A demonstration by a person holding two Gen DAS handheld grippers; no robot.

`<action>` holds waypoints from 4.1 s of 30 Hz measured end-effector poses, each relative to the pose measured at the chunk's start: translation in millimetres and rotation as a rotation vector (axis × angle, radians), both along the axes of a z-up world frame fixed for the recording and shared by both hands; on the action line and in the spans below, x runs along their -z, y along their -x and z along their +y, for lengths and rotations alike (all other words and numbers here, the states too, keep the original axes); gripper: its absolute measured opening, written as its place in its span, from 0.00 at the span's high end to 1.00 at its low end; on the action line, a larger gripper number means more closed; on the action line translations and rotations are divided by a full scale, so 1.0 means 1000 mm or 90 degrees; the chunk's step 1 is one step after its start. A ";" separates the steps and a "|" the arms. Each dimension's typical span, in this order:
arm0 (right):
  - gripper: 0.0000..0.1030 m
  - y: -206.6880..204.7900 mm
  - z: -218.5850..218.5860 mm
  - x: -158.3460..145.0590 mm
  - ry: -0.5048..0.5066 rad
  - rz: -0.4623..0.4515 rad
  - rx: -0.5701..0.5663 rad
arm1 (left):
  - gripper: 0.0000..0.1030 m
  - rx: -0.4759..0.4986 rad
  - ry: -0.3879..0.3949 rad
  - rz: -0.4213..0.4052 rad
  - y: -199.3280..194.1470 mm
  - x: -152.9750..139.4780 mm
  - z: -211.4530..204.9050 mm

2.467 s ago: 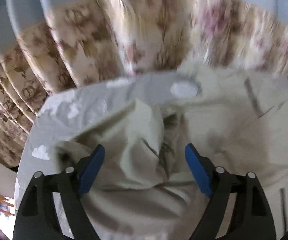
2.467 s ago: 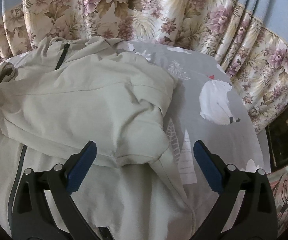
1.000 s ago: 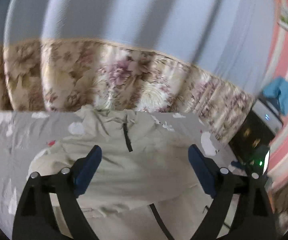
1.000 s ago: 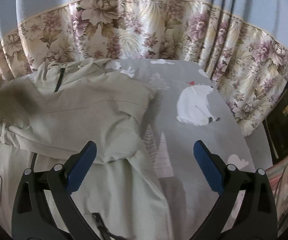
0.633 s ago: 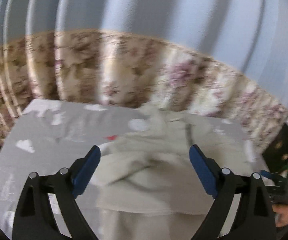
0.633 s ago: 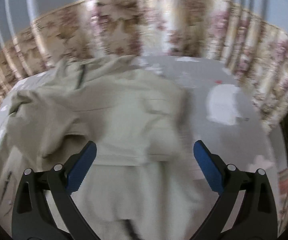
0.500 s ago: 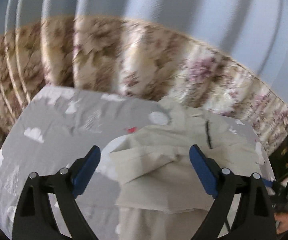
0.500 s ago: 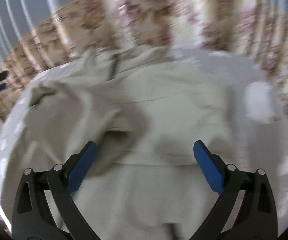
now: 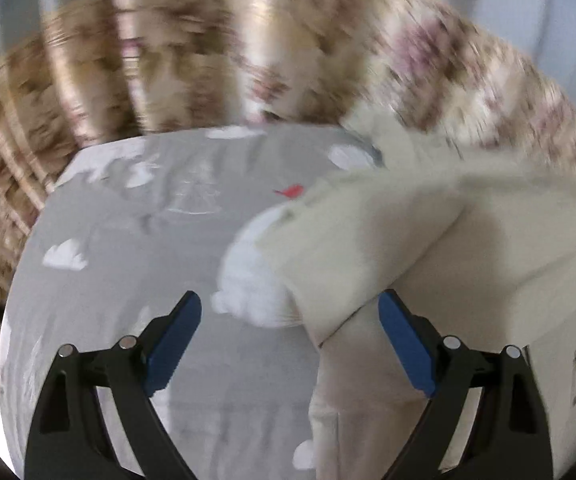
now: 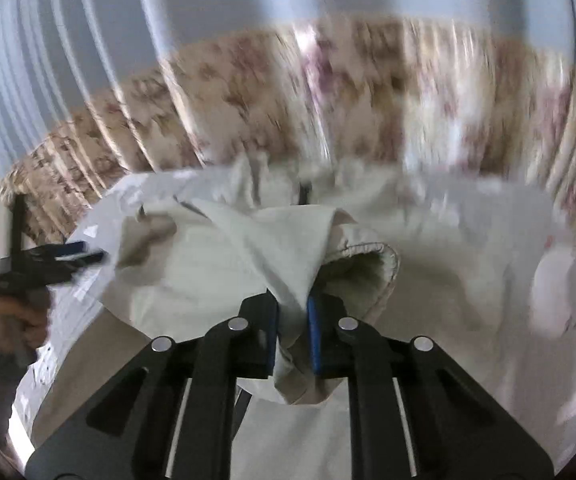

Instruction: Fold large clothes

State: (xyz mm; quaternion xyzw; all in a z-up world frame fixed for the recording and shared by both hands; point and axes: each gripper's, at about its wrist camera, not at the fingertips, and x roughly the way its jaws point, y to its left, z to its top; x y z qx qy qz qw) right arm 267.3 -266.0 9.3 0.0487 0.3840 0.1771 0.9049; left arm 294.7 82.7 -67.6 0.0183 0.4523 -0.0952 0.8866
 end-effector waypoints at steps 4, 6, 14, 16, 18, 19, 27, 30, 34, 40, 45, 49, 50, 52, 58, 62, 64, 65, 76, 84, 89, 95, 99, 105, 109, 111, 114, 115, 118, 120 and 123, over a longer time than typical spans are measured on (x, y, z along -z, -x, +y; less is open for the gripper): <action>0.88 0.001 -0.008 -0.009 0.037 -0.018 0.005 | 0.11 -0.030 -0.019 -0.007 -0.022 0.009 -0.009; 0.88 0.006 -0.012 -0.004 0.050 -0.019 0.005 | 0.11 -0.053 0.024 -0.014 -0.034 0.003 -0.002; 0.84 -0.011 -0.038 0.046 0.063 0.069 0.041 | 0.11 0.025 0.009 -0.064 -0.044 -0.023 -0.025; 0.79 -0.012 -0.045 0.059 0.051 0.088 0.050 | 0.11 0.021 0.015 -0.056 -0.033 -0.019 -0.019; 0.63 -0.007 -0.051 0.069 0.051 0.091 0.066 | 0.11 -0.014 0.032 -0.033 -0.019 -0.011 0.000; 0.55 -0.005 -0.053 0.072 0.050 0.093 0.071 | 0.11 -0.036 0.052 -0.014 -0.011 -0.007 0.011; 0.35 0.046 -0.074 0.064 0.073 0.071 0.088 | 0.11 -0.047 0.130 0.071 0.129 0.023 0.048; 0.33 0.074 -0.085 0.061 0.092 0.065 0.108 | 0.11 -0.048 0.103 0.071 0.183 0.021 0.049; 0.25 0.130 -0.102 0.054 0.099 0.051 0.152 | 0.11 -0.055 0.072 0.042 0.244 0.016 0.046; 0.22 0.237 -0.125 0.069 0.088 0.097 0.189 | 0.11 -0.074 0.055 -0.025 0.310 0.014 0.038; 0.22 0.295 -0.129 0.100 0.090 0.166 0.189 | 0.11 -0.020 0.064 -0.009 0.327 0.028 0.022; 0.57 0.312 -0.124 0.115 0.054 0.191 0.164 | 0.28 -0.018 0.053 -0.018 0.334 0.042 0.009; 0.62 0.314 -0.123 0.114 0.060 0.184 0.167 | 0.49 -0.022 0.036 -0.027 0.335 0.042 0.006; 0.84 0.317 -0.125 0.110 0.050 0.174 0.168 | 0.90 -0.006 0.058 -0.024 0.335 0.039 0.004; 0.94 0.348 -0.134 0.073 0.061 0.136 0.117 | 0.93 0.057 0.074 -0.042 0.389 0.004 -0.007; 0.53 0.346 -0.142 0.100 0.169 0.180 0.134 | 0.53 0.056 0.030 0.030 0.391 0.036 0.000; 0.45 0.341 -0.151 0.087 0.167 0.159 0.138 | 0.26 0.002 0.039 0.015 0.383 0.027 0.025; 0.43 0.339 -0.156 0.079 0.161 0.146 0.142 | 0.24 -0.014 0.050 -0.001 0.380 0.017 0.038; 0.25 0.098 -0.163 0.029 0.092 0.044 0.123 | 0.12 -0.026 0.042 -0.051 0.129 -0.033 0.065; 0.28 -0.062 -0.151 0.089 0.100 0.137 0.152 | 0.12 -0.048 0.094 0.037 -0.011 0.005 0.025; 0.29 -0.089 -0.164 0.124 0.019 0.219 0.174 | 0.12 -0.069 0.141 0.083 -0.051 0.020 0.022; 0.69 -0.102 -0.154 0.138 -0.002 0.259 0.132 | 0.57 -0.007 0.144 0.108 -0.069 0.035 -0.005; 0.91 -0.109 -0.146 0.133 0.014 0.233 0.113 | 0.90 -0.007 0.121 0.061 -0.076 0.026 -0.009; 0.95 -0.095 -0.116 0.097 0.195 0.023 0.120 | 1.00 0.051 -0.112 -0.193 -0.054 -0.005 -0.050; 0.87 -0.109 -0.124 0.119 0.200 0.084 0.155 | 1.00 -0.028 -0.105 -0.126 -0.090 0.012 -0.025; 0.59 -0.098 -0.135 0.106 0.176 0.060 0.196 | 1.00 -0.079 -0.086 -0.112 -0.095 0.007 -0.003; 0.41 -0.071 -0.144 0.080 0.075 0.053 0.193 | 0.97 -0.083 -0.066 -0.122 -0.070 -0.019 0.013; 0.41 -0.065 -0.140 0.076 0.053 0.065 0.178 | 0.97 -0.082 -0.062 -0.120 -0.064 -0.024 0.013; 0.38 -0.043 -0.116 0.067 0.009 0.097 0.123 | 0.45 -0.089 -0.060 -0.097 -0.036 -0.036 0.002; 0.36 -0.035 -0.094 0.069 -0.015 0.125 0.095 | 0.04 -0.091 -0.082 -0.110 -0.018 -0.036 -0.017; 0.35 -0.034 -0.058 0.083 0.029 0.155 0.066 | 0.04 -0.061 -0.115 -0.130 -0.008 -0.031 -0.047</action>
